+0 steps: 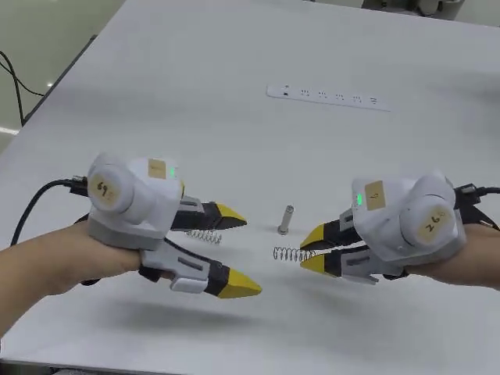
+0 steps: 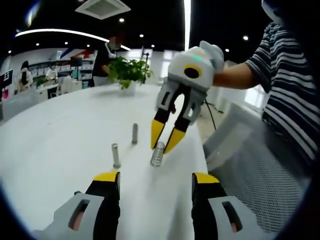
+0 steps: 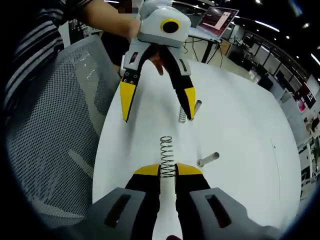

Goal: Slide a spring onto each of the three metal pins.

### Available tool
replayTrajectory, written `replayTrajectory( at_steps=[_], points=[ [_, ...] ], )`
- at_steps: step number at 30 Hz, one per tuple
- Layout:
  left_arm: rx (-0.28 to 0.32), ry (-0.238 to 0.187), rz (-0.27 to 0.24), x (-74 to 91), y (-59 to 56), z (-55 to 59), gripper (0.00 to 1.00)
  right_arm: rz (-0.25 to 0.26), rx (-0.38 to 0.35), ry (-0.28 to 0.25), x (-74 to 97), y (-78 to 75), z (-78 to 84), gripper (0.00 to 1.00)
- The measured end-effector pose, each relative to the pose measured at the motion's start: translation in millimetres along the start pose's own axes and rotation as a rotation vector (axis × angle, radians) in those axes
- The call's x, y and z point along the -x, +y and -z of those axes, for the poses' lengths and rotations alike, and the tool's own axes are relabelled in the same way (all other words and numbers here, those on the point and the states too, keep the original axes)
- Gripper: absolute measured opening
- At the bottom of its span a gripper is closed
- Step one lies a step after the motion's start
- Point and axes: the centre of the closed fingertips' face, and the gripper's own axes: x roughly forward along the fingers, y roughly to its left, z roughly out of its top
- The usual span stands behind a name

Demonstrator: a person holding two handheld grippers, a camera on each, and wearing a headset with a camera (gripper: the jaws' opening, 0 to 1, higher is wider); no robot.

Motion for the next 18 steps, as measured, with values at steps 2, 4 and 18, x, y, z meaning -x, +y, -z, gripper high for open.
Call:
replayTrajectory(
  at_steps=[2,4,18],
  points=[
    [-0.013,0.002,0.009,-6.3,-0.8,0.2,0.48,0.001,0.002,0.001,-0.3,0.0,0.0,0.07],
    [-0.020,-0.003,0.021,-10.4,-2.5,-1.4,0.43,0.003,0.001,0.000,-0.5,-0.2,-0.2,0.07],
    [-0.028,-0.043,0.041,-29.1,0.4,-10.4,0.19,0.005,-0.001,-0.010,1.8,-1.0,-3.0,0.07]
  ],
)
